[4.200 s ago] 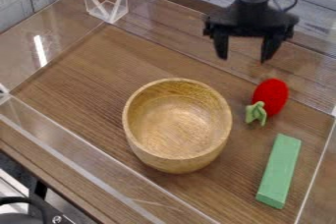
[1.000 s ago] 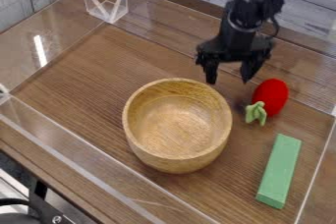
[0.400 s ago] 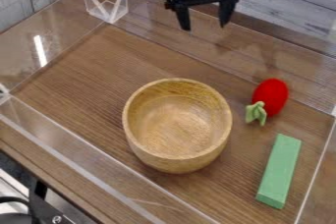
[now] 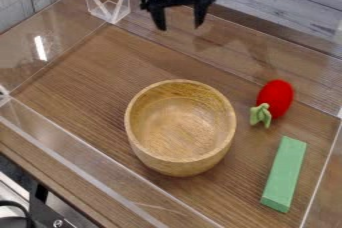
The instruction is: Move the red object to the right side of the table
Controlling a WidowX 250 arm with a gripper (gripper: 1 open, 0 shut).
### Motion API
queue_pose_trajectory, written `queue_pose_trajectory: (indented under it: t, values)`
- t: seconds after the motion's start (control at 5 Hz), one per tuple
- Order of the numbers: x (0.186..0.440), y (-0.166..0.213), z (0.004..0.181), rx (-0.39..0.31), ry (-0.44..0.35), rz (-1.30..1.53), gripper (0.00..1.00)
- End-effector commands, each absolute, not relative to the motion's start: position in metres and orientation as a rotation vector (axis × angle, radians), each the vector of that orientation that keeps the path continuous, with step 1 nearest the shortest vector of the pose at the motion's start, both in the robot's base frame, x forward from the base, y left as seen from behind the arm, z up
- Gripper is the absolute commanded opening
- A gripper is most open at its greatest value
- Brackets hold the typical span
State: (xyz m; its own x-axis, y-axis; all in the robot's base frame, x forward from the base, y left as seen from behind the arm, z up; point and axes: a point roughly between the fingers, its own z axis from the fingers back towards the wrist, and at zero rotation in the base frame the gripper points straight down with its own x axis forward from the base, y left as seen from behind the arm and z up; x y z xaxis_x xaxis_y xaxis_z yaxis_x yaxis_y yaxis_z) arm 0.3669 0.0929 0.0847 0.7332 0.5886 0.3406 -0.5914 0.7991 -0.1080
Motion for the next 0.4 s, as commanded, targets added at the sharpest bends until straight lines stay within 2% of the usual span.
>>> queue_pose_trajectory:
  t: [0.0, 0.2]
  values:
    - [0.3715, 0.1134, 0.0922, 0.033, -0.419, 0.626, 1.0]
    - [0.3745, 0.1205, 0.0902, 0.032, -0.418, 0.539, 1.0]
